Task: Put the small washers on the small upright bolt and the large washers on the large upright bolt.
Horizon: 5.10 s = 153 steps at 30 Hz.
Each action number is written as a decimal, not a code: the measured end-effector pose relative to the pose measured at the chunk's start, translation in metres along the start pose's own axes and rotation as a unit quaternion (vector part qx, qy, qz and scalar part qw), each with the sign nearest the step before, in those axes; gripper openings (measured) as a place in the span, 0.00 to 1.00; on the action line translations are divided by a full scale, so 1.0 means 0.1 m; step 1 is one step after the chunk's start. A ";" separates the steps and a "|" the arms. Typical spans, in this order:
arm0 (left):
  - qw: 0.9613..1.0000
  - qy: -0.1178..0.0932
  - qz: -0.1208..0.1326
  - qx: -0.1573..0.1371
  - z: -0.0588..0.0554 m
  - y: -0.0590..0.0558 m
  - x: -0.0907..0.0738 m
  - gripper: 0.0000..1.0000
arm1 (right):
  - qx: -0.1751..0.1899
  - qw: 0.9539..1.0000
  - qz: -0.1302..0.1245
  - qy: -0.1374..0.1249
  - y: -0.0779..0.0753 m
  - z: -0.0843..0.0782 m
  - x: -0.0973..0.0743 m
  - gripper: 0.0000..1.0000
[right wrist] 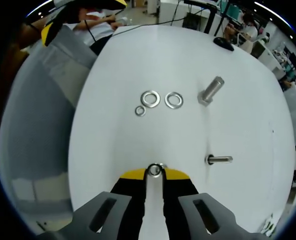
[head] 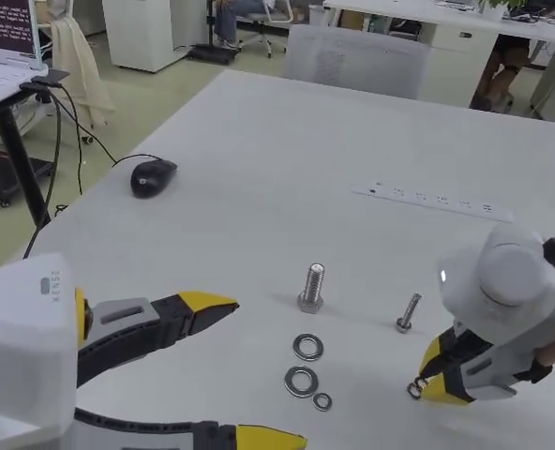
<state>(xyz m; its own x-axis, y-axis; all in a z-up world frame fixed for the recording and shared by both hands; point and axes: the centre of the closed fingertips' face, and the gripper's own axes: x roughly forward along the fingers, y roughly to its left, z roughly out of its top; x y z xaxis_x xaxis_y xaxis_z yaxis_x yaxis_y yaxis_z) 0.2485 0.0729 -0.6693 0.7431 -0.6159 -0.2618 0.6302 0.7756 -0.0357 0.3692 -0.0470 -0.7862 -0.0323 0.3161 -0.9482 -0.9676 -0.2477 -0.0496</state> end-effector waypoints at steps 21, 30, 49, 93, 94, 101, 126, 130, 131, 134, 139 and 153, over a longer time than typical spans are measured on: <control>1.000 0.004 -0.003 -0.006 -0.04 0.05 0.05 0.68 | 0.002 0.999 -0.053 0.001 -0.63 0.04 -0.31 0.11; 1.000 0.007 -0.003 -0.009 -0.04 0.09 0.07 0.68 | -0.006 0.998 -0.058 0.000 -0.79 0.10 -0.29 0.11; 1.000 0.009 0.005 -0.018 -0.08 0.15 0.07 0.67 | -0.017 0.999 -0.046 0.011 -0.92 0.16 -0.15 0.12; 0.999 0.012 0.016 -0.026 -0.09 0.14 0.05 0.67 | -0.030 0.999 -0.036 0.008 -0.91 0.01 0.34 0.14; 0.999 0.013 0.016 -0.026 -0.09 0.15 0.05 0.67 | -0.030 0.999 -0.037 0.009 -0.91 0.01 0.33 0.14; 1.000 0.013 0.017 -0.023 -0.07 0.13 0.04 0.67 | -0.024 0.999 -0.044 0.003 -0.88 0.00 0.21 0.14; 1.000 0.010 0.002 0.010 0.03 -0.08 -0.03 0.67 | -0.002 0.999 -0.046 -0.009 -0.32 -0.14 -0.01 0.14; 1.000 0.009 0.001 0.012 0.02 -0.09 -0.05 0.67 | 0.000 0.999 -0.039 -0.008 -0.24 -0.15 0.06 0.14; 1.000 0.008 0.001 0.011 0.03 -0.10 -0.05 0.67 | 0.001 0.999 -0.037 -0.007 -0.21 -0.16 0.07 0.14; 1.000 0.006 0.000 0.012 0.04 -0.11 -0.06 0.68 | -0.001 0.999 -0.032 -0.006 -0.15 -0.16 0.11 0.14; 1.000 0.009 0.001 0.014 0.02 -0.10 -0.06 0.68 | 0.000 1.000 -0.026 -0.007 -0.11 -0.15 0.17 0.14; 1.000 0.010 0.001 0.014 0.00 -0.02 -0.06 0.68 | 0.001 1.000 -0.010 -0.005 -0.05 -0.12 0.30 0.15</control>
<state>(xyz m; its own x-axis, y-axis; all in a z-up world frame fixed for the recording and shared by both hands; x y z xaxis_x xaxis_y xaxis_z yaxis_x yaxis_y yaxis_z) 0.2423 0.0751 -0.6680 0.7404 -0.6105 -0.2811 0.6343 0.7730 -0.0081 0.3766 -0.0474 -0.8179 -0.0156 0.3302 -0.9438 -0.9687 -0.2390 -0.0676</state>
